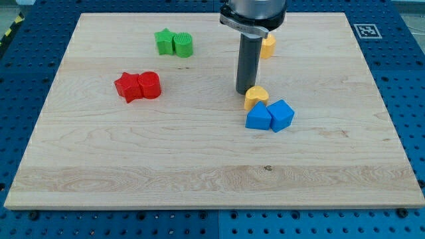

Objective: Move the yellow hexagon diagonally to the blue cube

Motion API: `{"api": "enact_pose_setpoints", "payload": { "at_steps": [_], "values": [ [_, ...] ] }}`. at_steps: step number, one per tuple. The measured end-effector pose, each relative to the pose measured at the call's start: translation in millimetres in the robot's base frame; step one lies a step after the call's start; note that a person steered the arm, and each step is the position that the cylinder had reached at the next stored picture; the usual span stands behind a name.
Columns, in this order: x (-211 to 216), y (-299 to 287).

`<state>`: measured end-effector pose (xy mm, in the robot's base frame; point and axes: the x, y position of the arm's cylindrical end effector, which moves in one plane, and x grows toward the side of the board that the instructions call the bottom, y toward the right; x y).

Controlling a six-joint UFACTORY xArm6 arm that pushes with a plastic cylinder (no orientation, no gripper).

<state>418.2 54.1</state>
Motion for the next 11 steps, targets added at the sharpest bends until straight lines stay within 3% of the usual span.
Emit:
{"api": "enact_pose_setpoints", "payload": {
  "at_steps": [2, 7, 11],
  "values": [
    [0.0, 3.0],
    [-127.2, -0.7],
    [-136.8, 26.9]
  ]
}}
